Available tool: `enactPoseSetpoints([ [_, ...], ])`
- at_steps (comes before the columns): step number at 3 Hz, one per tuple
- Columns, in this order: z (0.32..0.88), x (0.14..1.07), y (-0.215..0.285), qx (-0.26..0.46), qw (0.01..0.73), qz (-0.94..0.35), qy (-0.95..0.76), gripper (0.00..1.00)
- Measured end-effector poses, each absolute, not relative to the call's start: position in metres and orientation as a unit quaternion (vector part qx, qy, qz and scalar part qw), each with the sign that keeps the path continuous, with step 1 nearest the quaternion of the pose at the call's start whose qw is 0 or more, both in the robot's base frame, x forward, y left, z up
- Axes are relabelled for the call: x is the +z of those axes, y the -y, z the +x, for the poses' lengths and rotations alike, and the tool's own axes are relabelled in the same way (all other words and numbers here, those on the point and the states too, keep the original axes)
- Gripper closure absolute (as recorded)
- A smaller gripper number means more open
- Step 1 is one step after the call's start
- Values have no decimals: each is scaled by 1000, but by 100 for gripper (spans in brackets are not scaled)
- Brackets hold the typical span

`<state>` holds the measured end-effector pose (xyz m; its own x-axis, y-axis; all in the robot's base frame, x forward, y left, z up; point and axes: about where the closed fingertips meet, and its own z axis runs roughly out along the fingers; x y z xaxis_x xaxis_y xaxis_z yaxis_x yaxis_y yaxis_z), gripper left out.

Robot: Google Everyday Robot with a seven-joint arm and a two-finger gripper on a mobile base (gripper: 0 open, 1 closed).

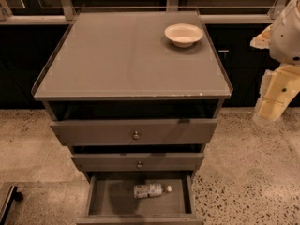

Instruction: Pick blue plastic bottle from bottom drawer and place on counter

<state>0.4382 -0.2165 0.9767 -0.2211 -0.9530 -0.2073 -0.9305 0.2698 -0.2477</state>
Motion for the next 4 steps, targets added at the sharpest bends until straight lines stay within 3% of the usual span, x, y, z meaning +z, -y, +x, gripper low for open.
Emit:
enactPoseSetpoints([
  [2, 438, 966, 218, -32, 171, -596, -784, 0],
  [4, 412, 848, 221, 54, 219, -553, -802, 0],
])
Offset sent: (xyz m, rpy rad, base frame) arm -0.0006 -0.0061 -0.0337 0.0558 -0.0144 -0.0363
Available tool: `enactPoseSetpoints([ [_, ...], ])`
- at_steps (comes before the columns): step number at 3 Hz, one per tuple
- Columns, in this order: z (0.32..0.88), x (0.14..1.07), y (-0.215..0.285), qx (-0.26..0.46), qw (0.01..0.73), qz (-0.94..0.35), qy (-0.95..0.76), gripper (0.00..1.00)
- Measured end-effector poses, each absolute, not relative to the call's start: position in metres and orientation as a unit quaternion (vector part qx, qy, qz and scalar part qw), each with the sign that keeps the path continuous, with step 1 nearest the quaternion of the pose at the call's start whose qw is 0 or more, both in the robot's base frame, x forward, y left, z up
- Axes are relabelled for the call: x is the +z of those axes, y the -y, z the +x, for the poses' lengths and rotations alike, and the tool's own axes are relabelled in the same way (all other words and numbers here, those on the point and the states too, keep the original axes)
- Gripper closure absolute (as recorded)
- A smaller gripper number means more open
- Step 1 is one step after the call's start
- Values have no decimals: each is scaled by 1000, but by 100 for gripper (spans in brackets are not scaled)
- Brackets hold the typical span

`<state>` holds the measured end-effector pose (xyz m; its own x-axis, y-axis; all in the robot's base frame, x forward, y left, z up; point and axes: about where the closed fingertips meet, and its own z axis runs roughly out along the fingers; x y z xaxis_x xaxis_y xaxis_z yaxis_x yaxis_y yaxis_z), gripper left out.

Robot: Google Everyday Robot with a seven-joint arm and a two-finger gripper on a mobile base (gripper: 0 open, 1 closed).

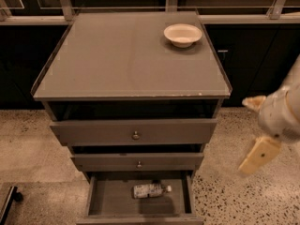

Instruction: Pick blue plastic bottle from bottom drawer and place on counter

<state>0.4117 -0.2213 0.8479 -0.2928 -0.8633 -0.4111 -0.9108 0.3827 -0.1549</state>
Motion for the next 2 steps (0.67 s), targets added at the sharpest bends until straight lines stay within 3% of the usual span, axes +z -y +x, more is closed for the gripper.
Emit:
enactPoseSetpoints([
  [1, 401, 764, 223, 99, 231, -512, -821, 0],
  [2, 409, 756, 225, 89, 244, -503, -824, 0],
])
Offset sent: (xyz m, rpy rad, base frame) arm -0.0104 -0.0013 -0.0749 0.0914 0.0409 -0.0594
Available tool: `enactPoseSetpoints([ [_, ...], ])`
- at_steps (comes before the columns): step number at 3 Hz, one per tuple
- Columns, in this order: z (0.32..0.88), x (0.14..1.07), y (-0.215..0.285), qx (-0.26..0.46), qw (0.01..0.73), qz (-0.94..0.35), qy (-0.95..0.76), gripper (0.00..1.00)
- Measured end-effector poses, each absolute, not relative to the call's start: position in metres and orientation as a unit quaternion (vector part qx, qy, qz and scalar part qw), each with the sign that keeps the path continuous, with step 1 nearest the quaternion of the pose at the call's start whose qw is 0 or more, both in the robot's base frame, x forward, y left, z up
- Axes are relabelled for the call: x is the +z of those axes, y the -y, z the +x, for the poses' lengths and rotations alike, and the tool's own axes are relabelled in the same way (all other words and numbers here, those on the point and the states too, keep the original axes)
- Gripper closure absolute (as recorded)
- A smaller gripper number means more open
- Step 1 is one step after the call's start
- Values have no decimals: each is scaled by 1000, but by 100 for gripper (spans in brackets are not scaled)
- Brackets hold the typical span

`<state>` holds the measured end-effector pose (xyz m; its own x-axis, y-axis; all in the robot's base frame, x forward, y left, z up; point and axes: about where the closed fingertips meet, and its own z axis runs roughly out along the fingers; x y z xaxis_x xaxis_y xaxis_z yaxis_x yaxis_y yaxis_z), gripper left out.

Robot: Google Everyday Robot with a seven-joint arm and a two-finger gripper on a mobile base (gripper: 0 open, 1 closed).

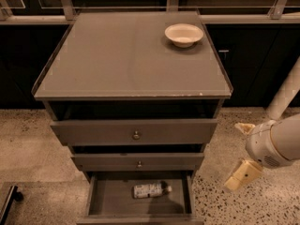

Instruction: Pick blue plastic bottle from bottom drawer and place on counter

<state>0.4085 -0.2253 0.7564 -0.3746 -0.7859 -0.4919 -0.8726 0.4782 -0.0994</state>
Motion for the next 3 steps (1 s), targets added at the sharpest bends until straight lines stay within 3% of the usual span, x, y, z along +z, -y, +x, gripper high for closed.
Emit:
enactPoseSetpoints([
  [1, 400, 746, 226, 99, 251, -493, -827, 0],
  [3, 378, 615, 234, 195, 284, -419, -840, 0],
])
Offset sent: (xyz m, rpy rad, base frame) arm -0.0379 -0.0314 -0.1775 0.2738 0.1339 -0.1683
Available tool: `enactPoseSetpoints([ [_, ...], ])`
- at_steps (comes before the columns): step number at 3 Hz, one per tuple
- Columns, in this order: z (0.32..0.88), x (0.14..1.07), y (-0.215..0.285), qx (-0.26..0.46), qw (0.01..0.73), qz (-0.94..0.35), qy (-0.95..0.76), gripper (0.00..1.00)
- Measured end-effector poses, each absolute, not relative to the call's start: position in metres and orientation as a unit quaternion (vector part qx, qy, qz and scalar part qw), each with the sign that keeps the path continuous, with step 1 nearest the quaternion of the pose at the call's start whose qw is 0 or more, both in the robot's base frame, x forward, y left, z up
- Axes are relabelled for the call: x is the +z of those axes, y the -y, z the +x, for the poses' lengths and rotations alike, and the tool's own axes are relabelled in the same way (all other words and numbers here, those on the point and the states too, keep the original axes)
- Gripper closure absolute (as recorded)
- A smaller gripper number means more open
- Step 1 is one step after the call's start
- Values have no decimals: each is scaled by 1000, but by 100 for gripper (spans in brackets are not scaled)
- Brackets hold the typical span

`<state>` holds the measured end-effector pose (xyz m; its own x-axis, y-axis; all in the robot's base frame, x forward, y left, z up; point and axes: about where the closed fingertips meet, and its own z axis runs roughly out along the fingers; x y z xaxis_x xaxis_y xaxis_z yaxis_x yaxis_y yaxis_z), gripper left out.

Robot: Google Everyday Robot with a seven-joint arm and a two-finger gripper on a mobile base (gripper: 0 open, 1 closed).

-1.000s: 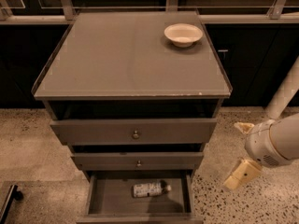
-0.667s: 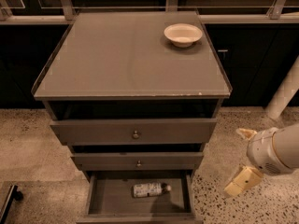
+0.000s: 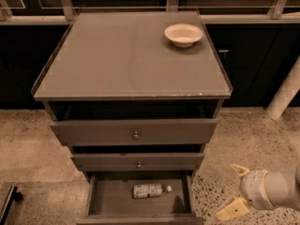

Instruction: Pick blue plastic bottle from bottom drawer and place on counter

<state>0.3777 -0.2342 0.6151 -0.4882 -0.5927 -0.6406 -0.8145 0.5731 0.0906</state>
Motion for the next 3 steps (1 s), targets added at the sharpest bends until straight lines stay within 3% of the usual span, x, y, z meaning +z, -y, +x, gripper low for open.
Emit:
enactPoseSetpoints([
  [3, 377, 548, 225, 241, 278, -392, -843, 0],
])
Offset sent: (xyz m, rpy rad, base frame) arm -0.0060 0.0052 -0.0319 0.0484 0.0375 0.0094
